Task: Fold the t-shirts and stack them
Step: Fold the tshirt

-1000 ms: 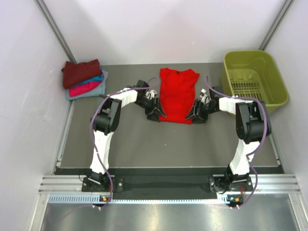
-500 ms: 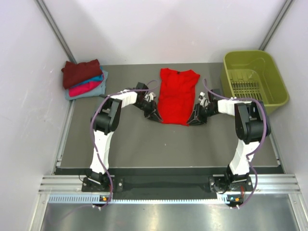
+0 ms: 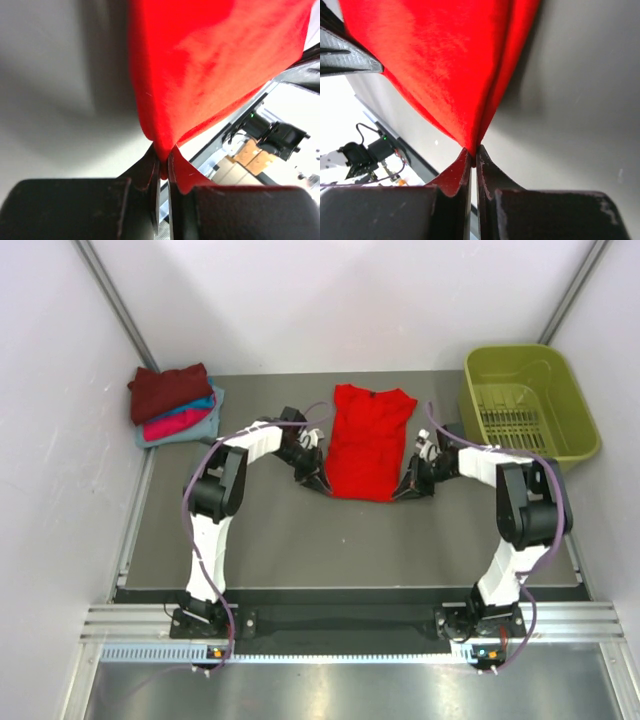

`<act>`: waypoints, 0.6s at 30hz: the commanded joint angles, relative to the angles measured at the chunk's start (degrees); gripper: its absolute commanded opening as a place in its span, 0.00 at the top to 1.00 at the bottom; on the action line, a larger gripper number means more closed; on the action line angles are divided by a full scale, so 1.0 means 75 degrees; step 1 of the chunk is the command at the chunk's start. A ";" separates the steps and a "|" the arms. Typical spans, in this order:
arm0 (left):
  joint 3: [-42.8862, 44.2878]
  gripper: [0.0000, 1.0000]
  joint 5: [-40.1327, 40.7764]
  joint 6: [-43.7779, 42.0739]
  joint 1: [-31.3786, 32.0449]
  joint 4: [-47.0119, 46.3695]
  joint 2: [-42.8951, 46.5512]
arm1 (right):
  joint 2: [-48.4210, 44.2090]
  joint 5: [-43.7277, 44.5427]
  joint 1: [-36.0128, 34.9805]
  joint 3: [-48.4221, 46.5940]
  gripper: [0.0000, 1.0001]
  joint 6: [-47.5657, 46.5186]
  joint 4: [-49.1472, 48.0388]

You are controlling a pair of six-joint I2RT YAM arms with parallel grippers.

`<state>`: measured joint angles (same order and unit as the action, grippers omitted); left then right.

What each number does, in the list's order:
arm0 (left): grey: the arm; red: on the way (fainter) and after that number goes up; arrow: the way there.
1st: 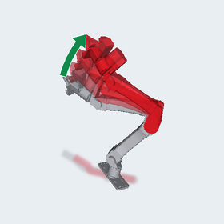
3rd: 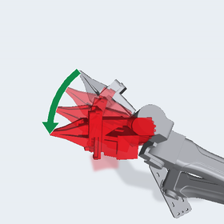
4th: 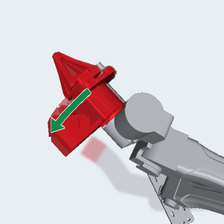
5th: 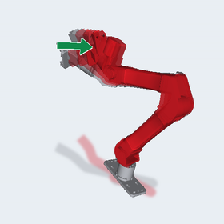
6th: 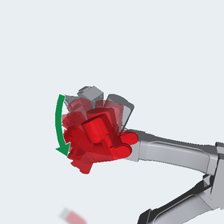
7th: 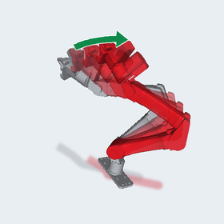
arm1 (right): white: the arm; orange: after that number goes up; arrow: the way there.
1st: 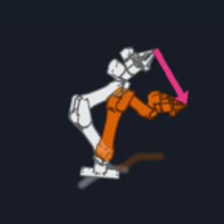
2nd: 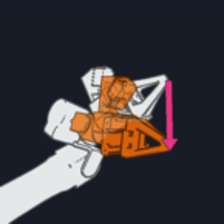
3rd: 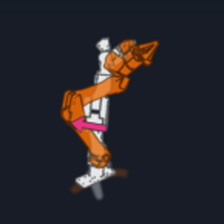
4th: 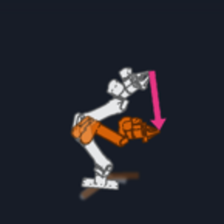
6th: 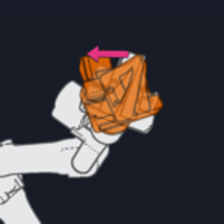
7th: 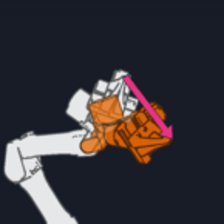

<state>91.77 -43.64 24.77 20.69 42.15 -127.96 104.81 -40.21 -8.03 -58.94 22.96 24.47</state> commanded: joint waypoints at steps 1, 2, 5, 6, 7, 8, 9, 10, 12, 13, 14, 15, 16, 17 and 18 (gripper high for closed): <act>0.0140 1.00 0.0392 -0.0807 -0.0063 0.0731 0.0982 | -0.0930 -0.0018 0.0239 -0.0239 1.00 -0.0331 0.0639; 0.0116 1.00 0.0439 -0.0888 -0.0028 0.0766 0.1250 | -0.1060 -0.0065 0.0239 -0.0216 1.00 -0.0354 0.0709; 0.0046 1.00 0.0440 -0.1088 0.0135 0.0884 0.1603 | -0.1517 -0.0206 0.0227 -0.0122 1.00 -0.0331 0.0909; 0.0023 1.00 0.0463 -0.1170 0.0194 0.0907 0.1813 | -0.1623 -0.0252 0.0239 -0.0099 1.00 -0.0319 0.0991; -0.0001 1.00 0.0498 -0.1228 0.0253 0.0942 0.1943 | -0.1844 -0.0299 0.0239 -0.0076 1.00 -0.0331 0.1026; -0.0036 1.00 0.0591 -0.1310 0.0369 0.0966 0.2165 | -0.1951 -0.0381 0.0239 -0.0075 1.00 -0.0354 0.1038; -0.0048 1.00 0.0650 -0.1346 0.0429 0.0966 0.2283 | -0.2068 -0.0393 0.0239 -0.0087 1.00 -0.0354 0.1119; -0.0071 1.00 0.0697 -0.1358 0.0464 0.0954 0.2400 | -0.2289 -0.0393 0.0239 -0.0110 1.00 -0.0366 0.1178; -0.0048 1.00 0.0825 -0.1381 0.0570 0.0954 0.2692 | -0.2490 -0.0440 0.0239 -0.0134 1.00 -0.0378 0.1284; -0.0036 1.00 0.0873 -0.1381 0.0581 0.0954 0.2764 | -0.2688 -0.0440 0.0239 -0.0157 1.00 -0.0378 0.1319; 0.0010 1.00 0.0885 -0.1416 0.0605 0.0977 0.2927 | -0.2795 -0.0452 0.0239 -0.0157 1.00 -0.0389 0.1354; 0.0045 1.00 0.0920 -0.1451 0.0617 0.1024 0.2998 | -0.2877 -0.0463 0.0239 -0.0169 1.00 -0.0401 0.1424; 0.0069 1.00 0.0966 -0.1487 0.0628 0.1071 0.3057 | -0.3052 -0.0463 0.0239 -0.0192 1.00 -0.0413 0.1471; 0.0104 1.00 0.1002 -0.1510 0.0652 0.1094 0.3162 | -0.3123 -0.0475 0.0251 -0.0250 1.00 -0.0483 0.1495; 0.0116 1.00 0.1002 -0.1568 0.0652 0.1129 0.3221 | -0.3193 -0.0498 0.0285 -0.0297 1.00 -0.0495 0.1577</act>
<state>91.70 -37.89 15.46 25.71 48.27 -107.61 84.25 -43.05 -6.94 -58.94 20.67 33.98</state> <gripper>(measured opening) 0.101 0.014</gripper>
